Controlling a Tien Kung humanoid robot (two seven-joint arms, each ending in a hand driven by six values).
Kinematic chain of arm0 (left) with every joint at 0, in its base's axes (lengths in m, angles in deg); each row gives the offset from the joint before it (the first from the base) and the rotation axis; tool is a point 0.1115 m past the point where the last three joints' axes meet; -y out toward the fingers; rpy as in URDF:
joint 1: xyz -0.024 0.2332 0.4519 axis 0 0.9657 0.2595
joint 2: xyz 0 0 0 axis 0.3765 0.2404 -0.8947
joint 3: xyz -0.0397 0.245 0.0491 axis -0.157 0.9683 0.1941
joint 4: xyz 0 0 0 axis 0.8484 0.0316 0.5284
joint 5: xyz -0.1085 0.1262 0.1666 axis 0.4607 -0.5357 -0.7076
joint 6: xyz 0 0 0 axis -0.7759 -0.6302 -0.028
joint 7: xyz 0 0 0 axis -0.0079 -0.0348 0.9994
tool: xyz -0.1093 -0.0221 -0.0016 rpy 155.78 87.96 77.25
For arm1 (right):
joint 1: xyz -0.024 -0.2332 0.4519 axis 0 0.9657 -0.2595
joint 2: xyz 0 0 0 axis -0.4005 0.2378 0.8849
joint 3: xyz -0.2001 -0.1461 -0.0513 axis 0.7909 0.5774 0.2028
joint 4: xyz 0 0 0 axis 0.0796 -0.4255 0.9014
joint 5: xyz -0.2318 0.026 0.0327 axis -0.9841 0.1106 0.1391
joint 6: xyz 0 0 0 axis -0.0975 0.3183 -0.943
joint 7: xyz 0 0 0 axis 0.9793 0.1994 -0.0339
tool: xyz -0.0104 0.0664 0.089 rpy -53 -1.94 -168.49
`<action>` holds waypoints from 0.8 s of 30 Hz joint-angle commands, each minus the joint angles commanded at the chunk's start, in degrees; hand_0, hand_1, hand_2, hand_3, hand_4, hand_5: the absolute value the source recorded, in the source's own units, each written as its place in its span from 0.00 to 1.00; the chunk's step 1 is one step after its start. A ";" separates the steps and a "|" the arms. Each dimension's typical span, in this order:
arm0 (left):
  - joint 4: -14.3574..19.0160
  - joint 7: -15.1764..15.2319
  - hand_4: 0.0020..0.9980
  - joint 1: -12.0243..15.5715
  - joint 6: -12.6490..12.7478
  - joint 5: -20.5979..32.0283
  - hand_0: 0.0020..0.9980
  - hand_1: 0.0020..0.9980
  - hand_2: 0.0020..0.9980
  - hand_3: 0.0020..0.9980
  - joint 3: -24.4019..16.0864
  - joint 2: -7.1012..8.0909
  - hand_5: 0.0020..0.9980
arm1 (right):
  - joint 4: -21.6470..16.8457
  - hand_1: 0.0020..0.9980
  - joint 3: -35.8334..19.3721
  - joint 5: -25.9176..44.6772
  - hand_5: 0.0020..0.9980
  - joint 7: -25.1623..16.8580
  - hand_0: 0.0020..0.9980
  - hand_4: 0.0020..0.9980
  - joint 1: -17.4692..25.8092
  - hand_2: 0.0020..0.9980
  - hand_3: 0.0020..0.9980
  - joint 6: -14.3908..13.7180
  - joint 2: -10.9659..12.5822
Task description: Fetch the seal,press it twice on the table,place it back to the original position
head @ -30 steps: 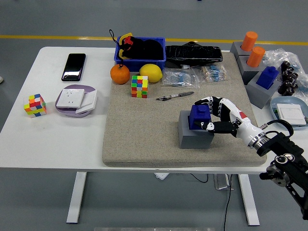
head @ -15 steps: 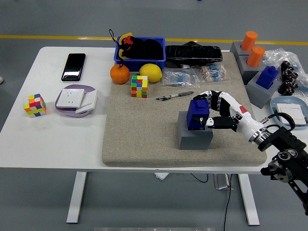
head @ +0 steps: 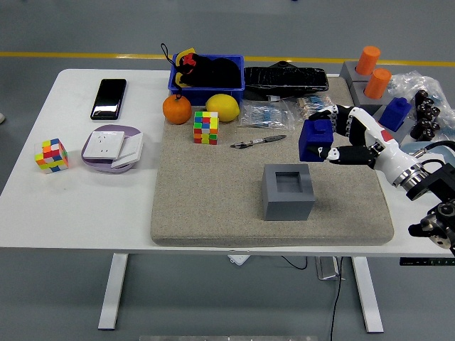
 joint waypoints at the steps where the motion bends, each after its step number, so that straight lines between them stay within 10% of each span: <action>1: 0.01 0.00 0.81 0.00 -0.01 -0.01 0.80 0.75 0.74 0.78 0.00 -0.01 0.47 | 0.66 0.51 -0.61 -0.20 0.00 -0.13 0.59 0.80 -0.01 0.51 0.49 -0.08 -0.07; 24: 0.10 0.06 0.81 0.14 -0.09 -0.30 0.79 0.75 0.74 0.78 -0.04 -0.17 0.47 | 15.28 0.50 -2.50 -2.20 0.00 -3.77 0.59 0.79 2.00 0.50 0.49 -1.64 -3.46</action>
